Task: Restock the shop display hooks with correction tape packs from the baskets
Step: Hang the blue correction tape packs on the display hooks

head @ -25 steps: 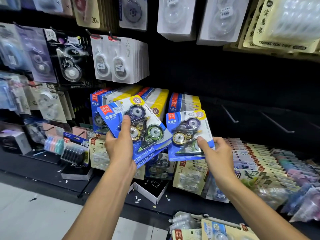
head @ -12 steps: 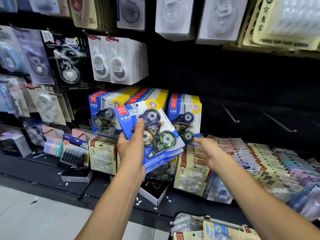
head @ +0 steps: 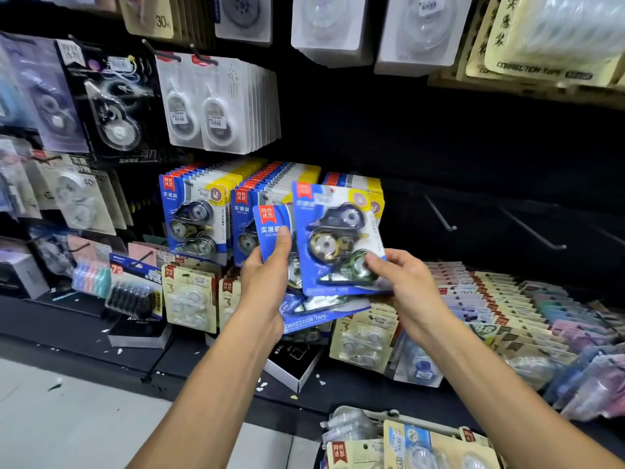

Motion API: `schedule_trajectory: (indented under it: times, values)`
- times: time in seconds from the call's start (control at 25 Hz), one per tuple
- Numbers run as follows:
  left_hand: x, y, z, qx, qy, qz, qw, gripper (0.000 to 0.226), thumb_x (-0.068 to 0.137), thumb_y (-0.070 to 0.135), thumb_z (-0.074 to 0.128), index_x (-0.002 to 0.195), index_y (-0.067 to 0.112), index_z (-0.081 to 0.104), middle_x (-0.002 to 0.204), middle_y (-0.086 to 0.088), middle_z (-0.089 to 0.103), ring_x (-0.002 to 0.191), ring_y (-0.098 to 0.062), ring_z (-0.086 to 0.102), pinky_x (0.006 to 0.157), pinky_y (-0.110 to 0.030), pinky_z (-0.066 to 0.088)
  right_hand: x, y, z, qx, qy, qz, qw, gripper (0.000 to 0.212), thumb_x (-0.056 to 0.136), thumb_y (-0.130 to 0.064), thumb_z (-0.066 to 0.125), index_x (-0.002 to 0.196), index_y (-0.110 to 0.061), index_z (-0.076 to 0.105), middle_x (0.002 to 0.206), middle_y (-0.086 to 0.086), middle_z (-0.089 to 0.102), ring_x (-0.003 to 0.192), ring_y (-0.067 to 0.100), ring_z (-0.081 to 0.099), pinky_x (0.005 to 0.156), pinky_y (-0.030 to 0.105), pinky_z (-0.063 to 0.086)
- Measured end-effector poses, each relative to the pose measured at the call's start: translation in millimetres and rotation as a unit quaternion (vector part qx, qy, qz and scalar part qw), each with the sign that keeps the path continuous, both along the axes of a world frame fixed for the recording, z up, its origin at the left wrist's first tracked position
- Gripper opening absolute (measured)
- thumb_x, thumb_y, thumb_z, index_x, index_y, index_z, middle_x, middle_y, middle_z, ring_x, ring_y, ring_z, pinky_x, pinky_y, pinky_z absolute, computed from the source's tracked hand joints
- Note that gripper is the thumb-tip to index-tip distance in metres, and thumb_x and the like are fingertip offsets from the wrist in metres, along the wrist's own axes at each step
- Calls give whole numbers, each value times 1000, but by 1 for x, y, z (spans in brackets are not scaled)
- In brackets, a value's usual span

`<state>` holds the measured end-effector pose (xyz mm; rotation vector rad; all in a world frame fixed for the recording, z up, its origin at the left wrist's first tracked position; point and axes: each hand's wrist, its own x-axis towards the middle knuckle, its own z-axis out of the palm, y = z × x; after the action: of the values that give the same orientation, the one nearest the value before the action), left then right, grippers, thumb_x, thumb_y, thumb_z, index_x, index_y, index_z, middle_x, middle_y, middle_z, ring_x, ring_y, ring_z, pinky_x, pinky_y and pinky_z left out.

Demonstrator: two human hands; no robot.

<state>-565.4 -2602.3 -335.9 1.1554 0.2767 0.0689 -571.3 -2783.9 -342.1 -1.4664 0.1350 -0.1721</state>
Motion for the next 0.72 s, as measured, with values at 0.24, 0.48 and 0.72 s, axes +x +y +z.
schedule_trajectory:
  times: [0.24, 0.48, 0.72]
  values:
    - [8, 11, 0, 85, -41, 204, 975, 19, 102, 44, 56, 99, 25, 59, 94, 4, 64, 77, -18, 58, 75, -34, 46, -8, -21, -17, -89, -8, -93, 992, 22, 94, -24, 70, 107, -16, 54, 74, -1, 72, 43, 15, 53, 39, 26, 43]
    - [4, 24, 13, 115, -99, 244, 958, 23, 103, 45, 54, 107, 23, 59, 101, 2, 64, 75, -13, 56, 71, -32, 43, -19, -14, -25, -206, -68, -128, 968, 23, 89, -31, 74, 100, -33, 54, 85, -2, 75, 69, 10, 69, 60, 30, 52]
    - [0, 17, 13, 82, -93, 211, 970, 19, 103, 41, 55, 104, 23, 60, 90, 10, 61, 70, -5, 54, 62, -23, 40, 6, 0, -20, -266, -83, -160, 947, 11, 93, -34, 68, 103, -29, 65, 98, -12, 67, 89, 8, 62, 75, 30, 50]
